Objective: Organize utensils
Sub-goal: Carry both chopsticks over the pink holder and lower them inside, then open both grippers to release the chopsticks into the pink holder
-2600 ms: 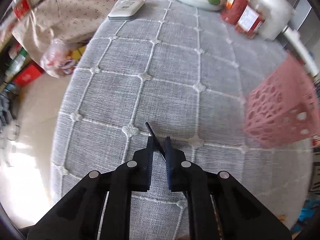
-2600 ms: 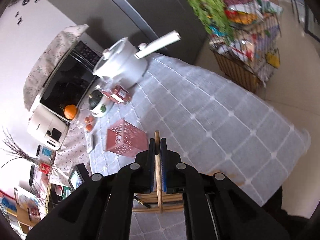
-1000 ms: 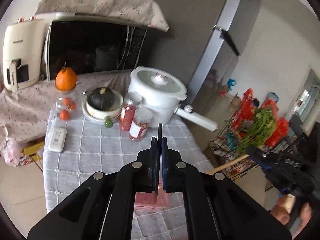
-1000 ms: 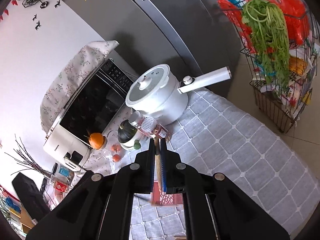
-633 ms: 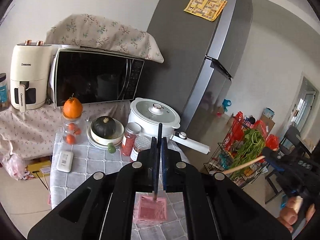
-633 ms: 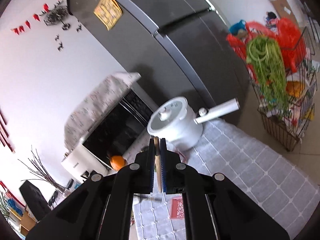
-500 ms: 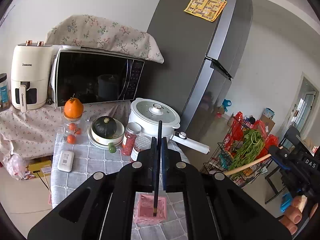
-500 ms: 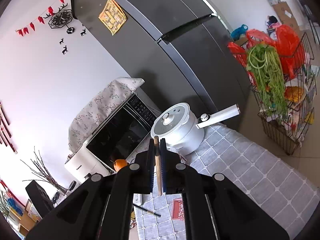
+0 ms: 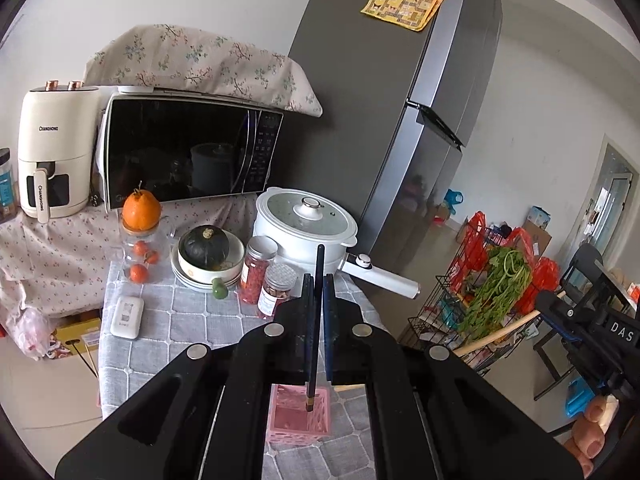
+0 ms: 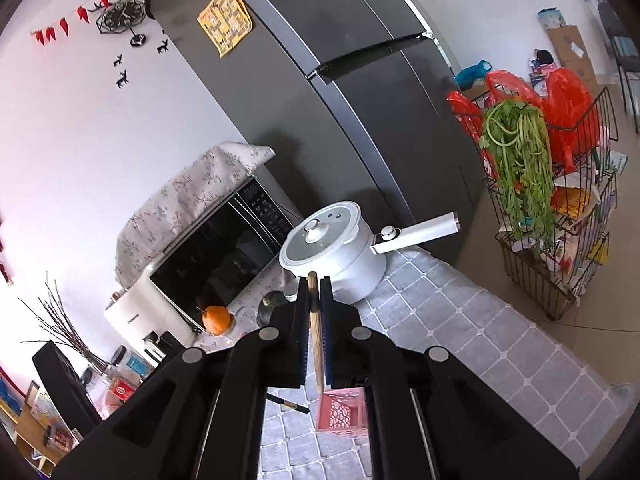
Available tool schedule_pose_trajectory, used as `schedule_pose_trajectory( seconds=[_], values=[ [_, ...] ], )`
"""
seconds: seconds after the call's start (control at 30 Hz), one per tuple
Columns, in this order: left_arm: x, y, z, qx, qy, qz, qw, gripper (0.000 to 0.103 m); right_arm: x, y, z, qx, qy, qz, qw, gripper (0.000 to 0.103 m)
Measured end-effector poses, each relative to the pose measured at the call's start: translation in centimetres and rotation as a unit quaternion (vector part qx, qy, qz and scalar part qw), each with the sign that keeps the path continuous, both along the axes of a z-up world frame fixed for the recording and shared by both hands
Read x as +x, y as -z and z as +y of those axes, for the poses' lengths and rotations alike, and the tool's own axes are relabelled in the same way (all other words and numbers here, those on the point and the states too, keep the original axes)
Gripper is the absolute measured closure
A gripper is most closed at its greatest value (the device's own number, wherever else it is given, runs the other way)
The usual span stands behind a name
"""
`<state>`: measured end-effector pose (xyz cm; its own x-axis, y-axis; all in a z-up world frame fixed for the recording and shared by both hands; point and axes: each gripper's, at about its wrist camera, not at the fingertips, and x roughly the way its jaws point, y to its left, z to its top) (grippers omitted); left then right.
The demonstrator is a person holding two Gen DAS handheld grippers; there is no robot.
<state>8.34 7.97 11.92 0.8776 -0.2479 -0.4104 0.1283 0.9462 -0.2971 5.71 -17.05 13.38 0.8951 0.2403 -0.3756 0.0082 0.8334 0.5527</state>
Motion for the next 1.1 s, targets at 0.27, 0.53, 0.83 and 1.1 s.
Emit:
schedule_pose_trajectory(
  seconds=[0.27, 0.53, 0.83, 1.1],
  values=[
    [-0.1, -0.5, -0.3, 0.005, -0.002, -0.014, 0.9999, 0.100, 0.9, 0.6, 0.7, -0.002, -0.011, 0.008, 1.000, 0.097],
    [0.6, -0.2, -0.7, 0.000, 0.009, -0.013, 0.9999, 0.100, 1.8, 1.1, 1.2, -0.004, -0.017, 0.021, 1.000, 0.097],
    [2.1, 1.2, -1.2, 0.009, 0.011, 0.010, 0.9998, 0.099, 2.8, 1.5, 1.4, -0.004, -0.021, 0.030, 0.999, 0.097],
    [3.5, 2.6, -1.4, 0.000, 0.031, 0.045, 0.9985, 0.083, 3.2, 1.6, 2.5, -0.028, -0.023, 0.027, 0.999, 0.094]
  ],
)
